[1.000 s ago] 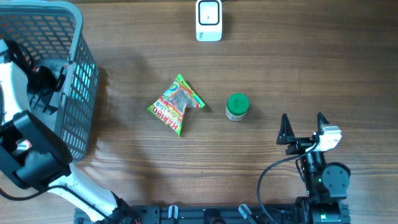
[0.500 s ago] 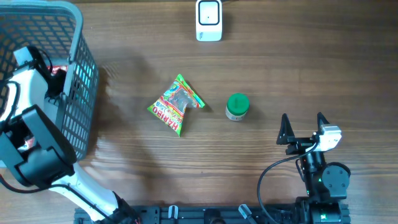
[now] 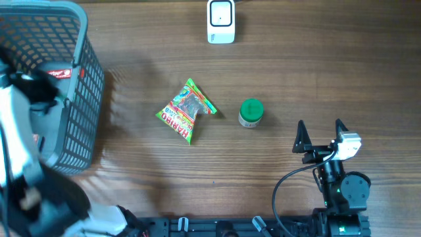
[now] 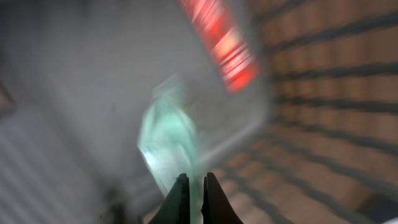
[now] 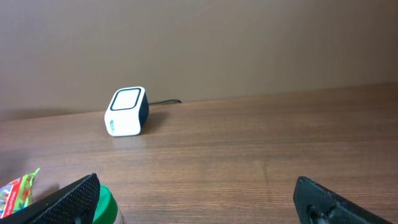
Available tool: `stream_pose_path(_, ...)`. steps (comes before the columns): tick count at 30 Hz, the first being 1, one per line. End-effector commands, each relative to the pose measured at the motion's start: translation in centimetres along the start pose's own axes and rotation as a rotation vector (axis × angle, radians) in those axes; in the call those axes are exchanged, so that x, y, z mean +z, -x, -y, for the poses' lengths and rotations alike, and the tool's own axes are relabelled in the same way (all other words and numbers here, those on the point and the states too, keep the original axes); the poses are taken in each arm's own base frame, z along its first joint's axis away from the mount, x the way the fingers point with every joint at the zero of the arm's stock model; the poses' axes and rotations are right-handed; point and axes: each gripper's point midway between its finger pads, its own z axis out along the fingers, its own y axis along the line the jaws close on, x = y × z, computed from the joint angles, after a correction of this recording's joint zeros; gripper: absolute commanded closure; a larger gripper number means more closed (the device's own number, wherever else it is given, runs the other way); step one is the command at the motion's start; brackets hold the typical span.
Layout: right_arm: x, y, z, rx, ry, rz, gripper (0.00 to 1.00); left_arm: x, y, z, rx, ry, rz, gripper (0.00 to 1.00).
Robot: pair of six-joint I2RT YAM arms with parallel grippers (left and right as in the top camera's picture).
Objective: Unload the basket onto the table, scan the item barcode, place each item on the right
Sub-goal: 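Reach into the basket and grasp the mint-green wipes pack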
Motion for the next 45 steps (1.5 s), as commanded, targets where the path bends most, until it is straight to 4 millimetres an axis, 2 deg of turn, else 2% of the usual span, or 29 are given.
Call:
stream_pose_path(1,0.0,0.0,0.2,-0.001,-0.013,0.003,0.0,-11.2,1.5,2.9,0.062,-0.147,0.249,0.96)
stream_pose_path(2,0.0,0.0,0.2,-0.001,-0.013,0.003,0.0,-13.4,1.1,3.3,0.066,-0.177,0.291,0.96)
stream_pose_path(6,0.0,0.0,0.2,-0.001,-0.013,0.003,0.0,-19.8,-0.1,3.9,0.078,-0.264,0.427,0.96)
stream_pose_path(7,0.0,0.0,0.2,-0.001,-0.013,0.003,0.0,-20.5,-0.2,3.7,0.078,-0.264,0.448,0.96)
stream_pose_path(8,0.0,0.0,0.2,-0.002,-0.013,0.003,0.0,-20.7,-0.1,3.3,0.072,-0.247,0.462,0.89)
stream_pose_path(9,0.0,0.0,0.2,-0.002,-0.013,0.003,0.0,-20.6,0.0,2.4,0.041,-0.204,0.468,0.51)
stream_pose_path(10,0.0,0.0,0.2,-0.002,-0.013,0.003,0.0,-20.1,0.0,1.5,0.005,-0.156,0.464,0.33)
stream_pose_path(12,0.0,0.0,0.2,-0.001,-0.013,0.003,0.0,-18.1,0.1,-0.8,-0.066,-0.03,0.43,0.03)
stream_pose_path(13,0.0,0.0,0.2,-0.001,-0.013,0.003,0.0,-17.1,0.2,-1.3,-0.071,0.007,0.405,0.0)
stream_pose_path(16,0.0,0.0,0.2,-0.001,-0.013,0.003,0.0,-12.3,0.0,-2.7,-0.11,0.117,0.27,0.0)
stream_pose_path(19,0.0,0.0,0.2,-0.001,-0.013,0.003,0.0,-7.9,-1.2,-5.2,-0.251,0.264,0.142,0.0)
stream_pose_path(22,0.0,0.0,0.2,-0.001,-0.013,0.003,0.0,-4.2,-2.3,-7.5,-0.273,0.403,0.032,0.0)
stream_pose_path(24,0.0,0.0,0.2,-0.002,-0.013,0.003,0.0,-2.9,-2.5,-9.6,-0.265,0.515,0.007,0.0)
stream_pose_path(27,0.0,0.0,0.2,-0.002,-0.013,0.003,0.0,-2.2,-2.8,-11.6,-0.259,0.618,-0.013,0.0)
stream_pose_path(32,0.0,0.0,0.2,-0.002,-0.013,0.003,0.0,-1.0,-4.1,-14.0,-0.278,0.667,-0.046,0.0)
stream_pose_path(35,0.0,0.0,0.2,-0.001,-0.013,0.003,0.0,1.0,-5.1,-15.7,-0.296,0.675,-0.048,0.0)
stream_pose_path(40,0.0,0.0,0.2,-0.002,-0.013,0.003,0.0,4.8,-6.4,-16.5,-0.305,0.605,-0.03,0.0)
stream_pose_path(45,0.0,0.0,0.2,-0.001,-0.013,0.003,0.0,7.4,-7.5,-17.6,-0.309,0.568,0.006,0.0)
